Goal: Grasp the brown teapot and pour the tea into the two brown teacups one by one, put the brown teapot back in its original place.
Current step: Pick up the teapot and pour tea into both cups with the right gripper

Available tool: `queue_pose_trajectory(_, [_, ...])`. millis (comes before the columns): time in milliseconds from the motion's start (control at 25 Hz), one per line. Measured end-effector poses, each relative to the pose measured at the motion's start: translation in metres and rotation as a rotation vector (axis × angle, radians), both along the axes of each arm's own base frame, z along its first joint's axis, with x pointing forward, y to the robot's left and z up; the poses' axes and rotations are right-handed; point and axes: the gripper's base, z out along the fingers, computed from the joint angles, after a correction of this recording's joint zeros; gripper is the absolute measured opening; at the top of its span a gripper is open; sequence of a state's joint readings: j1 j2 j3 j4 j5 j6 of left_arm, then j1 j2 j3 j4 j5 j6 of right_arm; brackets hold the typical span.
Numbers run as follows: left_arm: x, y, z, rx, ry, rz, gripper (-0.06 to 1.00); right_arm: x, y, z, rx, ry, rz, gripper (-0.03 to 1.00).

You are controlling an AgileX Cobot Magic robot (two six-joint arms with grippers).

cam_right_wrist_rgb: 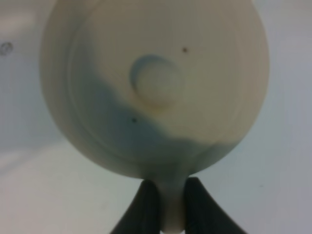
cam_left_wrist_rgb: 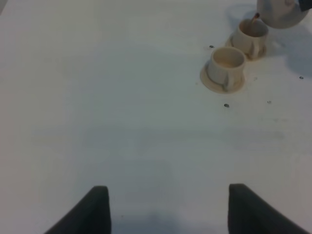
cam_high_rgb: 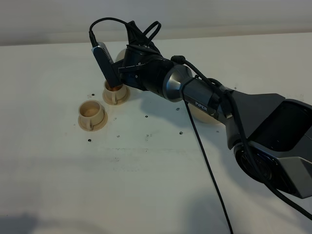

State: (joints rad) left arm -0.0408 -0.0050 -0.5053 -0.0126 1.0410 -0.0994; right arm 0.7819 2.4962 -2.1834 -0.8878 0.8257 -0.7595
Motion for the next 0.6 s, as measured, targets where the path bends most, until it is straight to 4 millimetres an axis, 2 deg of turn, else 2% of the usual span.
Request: queue_pose_trajectory(600, [0.0000,0.0000,0.0000,0.000,0.000,0.000,0.52,0.0019,-0.0009,0.0027,-0.084,-0.034,0.050,0.13])
